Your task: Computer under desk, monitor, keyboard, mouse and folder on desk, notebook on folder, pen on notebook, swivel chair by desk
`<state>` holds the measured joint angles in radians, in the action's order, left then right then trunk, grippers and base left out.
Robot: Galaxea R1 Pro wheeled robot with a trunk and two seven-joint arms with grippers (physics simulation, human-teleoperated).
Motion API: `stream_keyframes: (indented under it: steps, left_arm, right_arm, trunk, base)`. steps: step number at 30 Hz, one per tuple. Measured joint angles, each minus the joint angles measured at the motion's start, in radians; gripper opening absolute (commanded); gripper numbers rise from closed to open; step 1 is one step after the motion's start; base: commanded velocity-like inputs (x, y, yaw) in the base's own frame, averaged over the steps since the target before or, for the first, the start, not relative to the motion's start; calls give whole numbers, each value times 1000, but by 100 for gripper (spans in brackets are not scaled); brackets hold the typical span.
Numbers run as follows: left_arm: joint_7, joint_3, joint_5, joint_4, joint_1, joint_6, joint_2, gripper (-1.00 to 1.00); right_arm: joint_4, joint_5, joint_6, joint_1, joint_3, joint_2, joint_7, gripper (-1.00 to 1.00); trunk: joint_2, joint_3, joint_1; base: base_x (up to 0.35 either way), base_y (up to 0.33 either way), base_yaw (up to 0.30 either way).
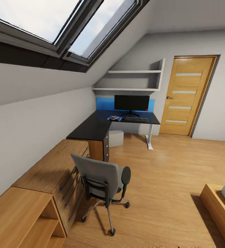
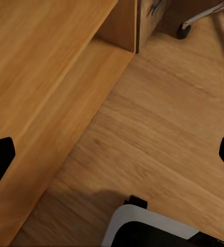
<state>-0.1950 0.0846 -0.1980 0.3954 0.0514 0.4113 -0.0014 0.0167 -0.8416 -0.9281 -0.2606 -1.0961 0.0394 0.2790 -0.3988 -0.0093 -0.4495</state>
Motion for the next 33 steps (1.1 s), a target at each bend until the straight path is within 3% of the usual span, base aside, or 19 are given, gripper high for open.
stream_keyframes:
  steps: [26,33]
  left_arm:
    - [0,0,0,0,0,0,0,100]
    - [0,0,0,1,0,0,0,100]
  right_arm:
    - [1,0,0,0,1,-1,0,100]
    - [3,0,0,0,2,-3,0,100]
  trunk:
    - [0,0,0]
    - [0,0,0]
  base:
    - [0,38,-299]
    - [0,127,-128]
